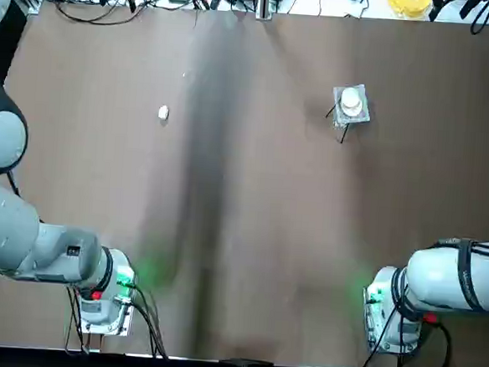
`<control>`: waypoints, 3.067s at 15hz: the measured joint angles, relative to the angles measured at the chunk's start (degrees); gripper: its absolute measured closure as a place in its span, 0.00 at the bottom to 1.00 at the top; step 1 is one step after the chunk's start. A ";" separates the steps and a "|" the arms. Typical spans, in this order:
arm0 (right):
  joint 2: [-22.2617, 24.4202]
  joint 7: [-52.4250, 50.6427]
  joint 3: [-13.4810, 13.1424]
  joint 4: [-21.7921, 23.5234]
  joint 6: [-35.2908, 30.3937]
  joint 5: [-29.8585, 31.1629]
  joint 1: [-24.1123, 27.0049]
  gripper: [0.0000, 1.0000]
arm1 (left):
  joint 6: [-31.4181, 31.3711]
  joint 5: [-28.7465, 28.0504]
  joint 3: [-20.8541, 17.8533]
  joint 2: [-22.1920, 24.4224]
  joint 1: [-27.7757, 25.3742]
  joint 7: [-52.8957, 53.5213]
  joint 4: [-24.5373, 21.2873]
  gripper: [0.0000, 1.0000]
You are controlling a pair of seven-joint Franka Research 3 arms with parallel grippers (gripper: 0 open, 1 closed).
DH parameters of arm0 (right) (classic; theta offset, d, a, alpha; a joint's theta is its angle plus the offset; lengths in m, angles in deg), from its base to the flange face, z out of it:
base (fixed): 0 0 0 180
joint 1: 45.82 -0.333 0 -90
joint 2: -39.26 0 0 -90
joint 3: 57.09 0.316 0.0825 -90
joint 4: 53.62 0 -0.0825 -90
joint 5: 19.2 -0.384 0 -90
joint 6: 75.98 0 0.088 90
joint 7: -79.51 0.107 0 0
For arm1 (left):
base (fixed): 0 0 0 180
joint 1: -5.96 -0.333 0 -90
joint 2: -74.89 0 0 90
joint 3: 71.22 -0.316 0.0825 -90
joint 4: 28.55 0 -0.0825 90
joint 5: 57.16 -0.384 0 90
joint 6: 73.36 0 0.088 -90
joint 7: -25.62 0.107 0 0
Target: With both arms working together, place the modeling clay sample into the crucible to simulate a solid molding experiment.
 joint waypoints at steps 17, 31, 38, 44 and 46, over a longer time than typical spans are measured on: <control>0.71 1.74 0.58 1.38 1.74 -2.50 1.35 0.00 | -31.86 -1.31 0.00 -17.00 -1.45 -0.25 -21.23 0.00; 0.71 1.72 0.86 1.55 1.41 -2.46 1.26 0.00 | -56.65 -1.31 0.01 -24.84 -0.18 -7.35 -31.27 0.01; 0.71 1.72 0.89 1.63 1.28 -2.45 1.26 0.00 | -56.63 -1.57 -0.10 -24.91 -0.37 -7.35 -31.88 0.36; 0.70 1.71 0.87 1.76 1.29 -2.44 1.28 0.00 | -56.25 -1.65 -0.14 -24.50 -0.83 -7.35 -31.87 0.62; 0.70 1.71 0.87 1.97 1.29 -2.44 1.28 0.00 | -56.16 -1.65 -0.13 -24.49 -0.83 -7.35 -31.86 0.63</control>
